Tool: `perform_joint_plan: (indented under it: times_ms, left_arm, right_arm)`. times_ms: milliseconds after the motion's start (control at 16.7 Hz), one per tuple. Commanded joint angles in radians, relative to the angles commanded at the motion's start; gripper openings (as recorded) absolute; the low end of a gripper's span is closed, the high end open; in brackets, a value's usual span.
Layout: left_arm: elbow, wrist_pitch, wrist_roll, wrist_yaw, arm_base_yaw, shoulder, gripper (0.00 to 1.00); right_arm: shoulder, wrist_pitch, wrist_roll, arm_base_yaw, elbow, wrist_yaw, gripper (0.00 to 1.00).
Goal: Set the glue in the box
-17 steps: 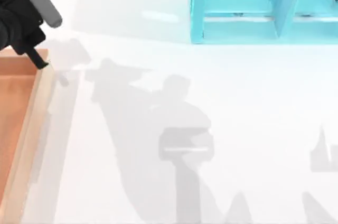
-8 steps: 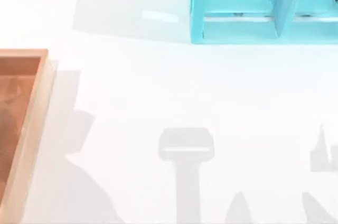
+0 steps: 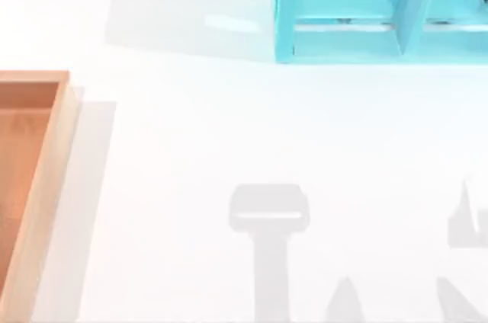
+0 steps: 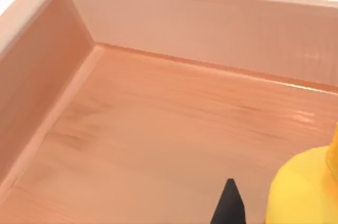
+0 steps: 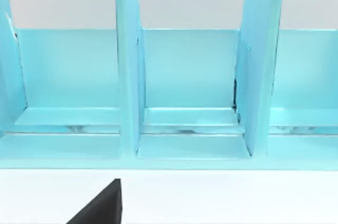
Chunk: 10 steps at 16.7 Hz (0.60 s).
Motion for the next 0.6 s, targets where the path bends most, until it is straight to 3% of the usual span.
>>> perform_joint_plan:
  times_ms: [360,600]
  left_arm:
    - [0.015,-0.330,0.223,0.235,0.163,0.123,0.00]
    - [0.020,-0.428,0.281,0.306,0.212,0.149,0.00]
  right_arm:
    - [0.000,0.000,0.000,0.000,0.000,0.000,1.00]
    - [0.000,0.000,0.000,0.000,0.000,0.000,1.00]
